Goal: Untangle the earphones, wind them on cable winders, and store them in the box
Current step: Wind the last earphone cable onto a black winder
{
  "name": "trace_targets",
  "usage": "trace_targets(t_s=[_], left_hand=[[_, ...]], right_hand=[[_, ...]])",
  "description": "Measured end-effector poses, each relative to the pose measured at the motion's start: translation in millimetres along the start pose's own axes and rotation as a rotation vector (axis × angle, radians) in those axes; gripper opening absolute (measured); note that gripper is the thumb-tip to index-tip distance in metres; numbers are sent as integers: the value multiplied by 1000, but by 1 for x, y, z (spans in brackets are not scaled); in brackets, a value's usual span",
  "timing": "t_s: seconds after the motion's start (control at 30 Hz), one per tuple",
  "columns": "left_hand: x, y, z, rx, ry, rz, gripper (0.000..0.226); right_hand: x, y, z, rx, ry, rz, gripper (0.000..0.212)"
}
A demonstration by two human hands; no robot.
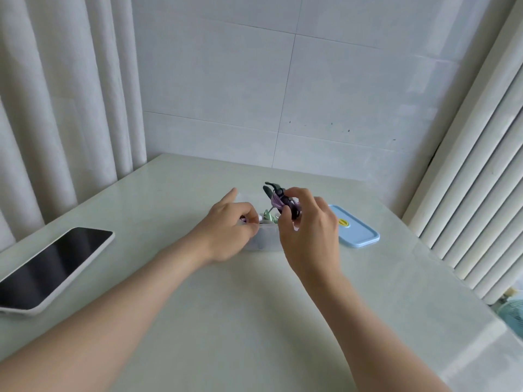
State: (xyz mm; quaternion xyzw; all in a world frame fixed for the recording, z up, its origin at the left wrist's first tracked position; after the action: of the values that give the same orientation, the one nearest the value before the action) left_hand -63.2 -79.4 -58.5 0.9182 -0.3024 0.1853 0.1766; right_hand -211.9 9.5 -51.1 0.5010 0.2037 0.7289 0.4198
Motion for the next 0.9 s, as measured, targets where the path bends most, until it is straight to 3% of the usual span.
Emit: trace_targets(t_s=[0.27, 0.37, 0.53, 0.67, 0.73, 0.83, 0.9], left_hand=[[-15, -11, 12, -59, -169, -142, 24], [-20, -14, 13, -101, -184, -163, 35], [-17, -14, 11, -162, -108, -136, 60], [-20, -13, 10, -250, 79, -176, 68], [-21, -16, 5, -300, 54, -192, 66], [-18, -18, 5, -227, -47, -190, 65], [-13, -18, 10, -187, -69, -193, 64]], right_hand=[[-10, -1, 5, -135, -173, 110, 5], [-14, -1, 8, -171, -255, 147, 14], [-12, -2, 11, -26, -296, 111, 18], [-17, -6, 14, 176, -152, 265, 27], [-17, -8, 17, 282, -157, 299, 36], [-11, -10, 20, 308, -118, 276, 41], [-8, -10, 20, 264, -223, 263, 43]])
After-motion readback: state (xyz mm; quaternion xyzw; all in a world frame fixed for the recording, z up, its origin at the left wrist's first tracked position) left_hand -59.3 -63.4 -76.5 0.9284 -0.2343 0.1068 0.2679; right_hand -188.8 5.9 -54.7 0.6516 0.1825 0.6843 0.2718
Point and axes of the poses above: each hand's wrist, its own y-axis towards the middle knuckle, its own x-axis out of the back of the hand, z = x × y, the point moved 4 cm from there along y, towards the middle knuckle, and after that the axes turned 12 degrees about -y, right-handed, at the moved point
